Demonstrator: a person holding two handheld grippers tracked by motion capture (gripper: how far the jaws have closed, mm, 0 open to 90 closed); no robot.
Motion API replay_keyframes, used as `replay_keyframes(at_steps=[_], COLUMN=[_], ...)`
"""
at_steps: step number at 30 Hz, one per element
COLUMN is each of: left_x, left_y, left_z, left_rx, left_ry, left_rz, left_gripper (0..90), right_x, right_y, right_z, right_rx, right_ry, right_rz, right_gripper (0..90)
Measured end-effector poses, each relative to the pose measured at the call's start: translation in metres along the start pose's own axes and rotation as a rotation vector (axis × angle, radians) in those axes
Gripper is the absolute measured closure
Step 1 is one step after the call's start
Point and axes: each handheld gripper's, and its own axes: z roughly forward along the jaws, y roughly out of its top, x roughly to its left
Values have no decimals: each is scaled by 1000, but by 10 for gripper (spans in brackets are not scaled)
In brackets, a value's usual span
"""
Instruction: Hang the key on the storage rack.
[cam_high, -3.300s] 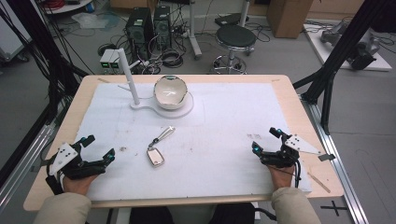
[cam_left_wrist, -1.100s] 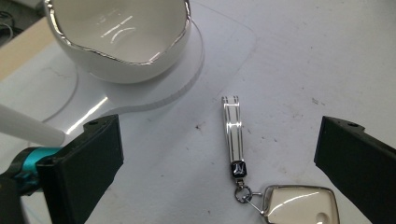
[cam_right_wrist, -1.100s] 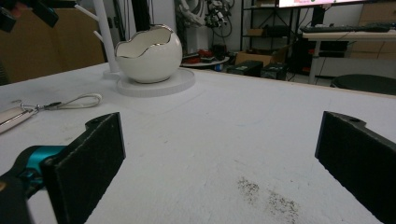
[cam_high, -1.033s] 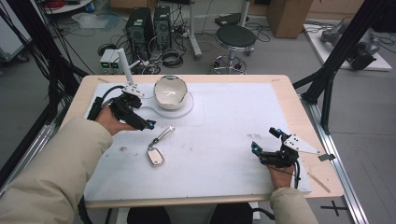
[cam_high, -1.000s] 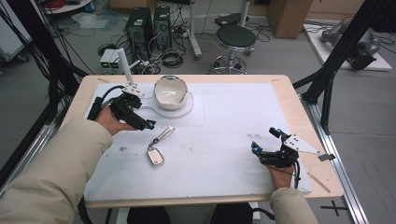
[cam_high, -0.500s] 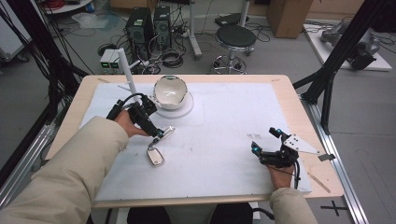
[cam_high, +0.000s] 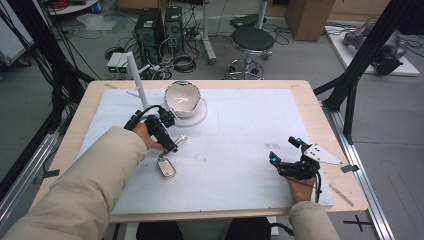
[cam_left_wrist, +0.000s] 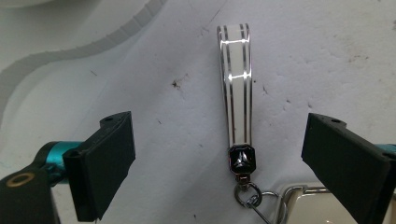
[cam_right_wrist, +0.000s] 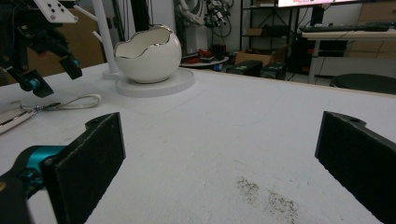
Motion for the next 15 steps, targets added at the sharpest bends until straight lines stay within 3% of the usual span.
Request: replay_keyframes(at_steps=[9,15], left_x=[-1,-2], left_y=[-1,-2], left_z=[7,10], left_rx=[63,99], left_ry=[-16,-38], left_rz=[-16,-3], left_gripper=[186,300], right_x=[-1,-1], right_y=[0,0], right_z=[0,0], right_rx=[-4,-4], right_ry=[1,0], right_rz=[-1,-1], right_gripper=[7,7])
